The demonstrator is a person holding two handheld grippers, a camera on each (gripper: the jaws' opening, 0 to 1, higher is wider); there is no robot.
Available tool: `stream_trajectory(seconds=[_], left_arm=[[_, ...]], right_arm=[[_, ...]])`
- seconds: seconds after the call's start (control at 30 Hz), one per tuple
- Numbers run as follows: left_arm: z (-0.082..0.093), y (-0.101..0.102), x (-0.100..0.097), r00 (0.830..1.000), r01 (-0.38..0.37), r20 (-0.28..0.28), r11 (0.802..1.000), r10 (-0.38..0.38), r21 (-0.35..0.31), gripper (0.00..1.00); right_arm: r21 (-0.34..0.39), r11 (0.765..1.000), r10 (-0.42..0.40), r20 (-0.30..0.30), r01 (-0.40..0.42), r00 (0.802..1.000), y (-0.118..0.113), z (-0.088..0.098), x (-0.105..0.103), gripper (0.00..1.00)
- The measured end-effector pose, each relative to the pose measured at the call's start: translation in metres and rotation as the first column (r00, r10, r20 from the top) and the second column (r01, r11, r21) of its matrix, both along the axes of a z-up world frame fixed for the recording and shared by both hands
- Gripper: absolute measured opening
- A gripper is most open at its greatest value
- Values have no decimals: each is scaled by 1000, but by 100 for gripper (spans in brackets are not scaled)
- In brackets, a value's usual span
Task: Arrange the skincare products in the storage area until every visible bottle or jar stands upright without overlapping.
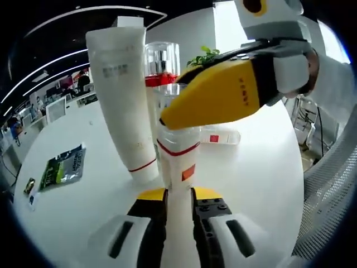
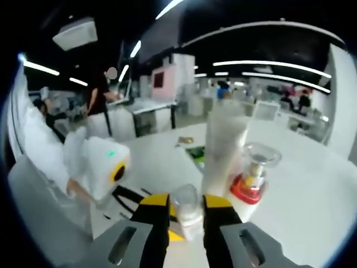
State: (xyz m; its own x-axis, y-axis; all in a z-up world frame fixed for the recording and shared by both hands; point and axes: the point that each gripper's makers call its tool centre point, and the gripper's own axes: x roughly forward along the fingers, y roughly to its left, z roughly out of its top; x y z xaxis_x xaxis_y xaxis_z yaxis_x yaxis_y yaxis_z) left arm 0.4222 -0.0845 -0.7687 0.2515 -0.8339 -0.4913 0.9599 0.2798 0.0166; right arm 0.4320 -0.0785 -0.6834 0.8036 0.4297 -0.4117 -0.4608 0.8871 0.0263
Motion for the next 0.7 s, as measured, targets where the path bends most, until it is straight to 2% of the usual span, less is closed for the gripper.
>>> stream_trajectory(seconds=[0.13, 0.3, 0.7], left_arm=[[1, 1, 4, 1000, -12, 6, 1000, 12, -1, 12], [1, 2, 5, 1000, -15, 6, 1000, 15, -1, 13], [2, 1, 3, 1000, -9, 7, 1000, 9, -5, 12]], right_arm=[[15, 1000, 9, 9, -9, 1000, 2, 1, 4, 14], [-7, 998, 56, 17, -55, 998, 8, 0, 6, 14], [-38, 997, 61, 25, -60, 998, 2, 4, 5, 18]])
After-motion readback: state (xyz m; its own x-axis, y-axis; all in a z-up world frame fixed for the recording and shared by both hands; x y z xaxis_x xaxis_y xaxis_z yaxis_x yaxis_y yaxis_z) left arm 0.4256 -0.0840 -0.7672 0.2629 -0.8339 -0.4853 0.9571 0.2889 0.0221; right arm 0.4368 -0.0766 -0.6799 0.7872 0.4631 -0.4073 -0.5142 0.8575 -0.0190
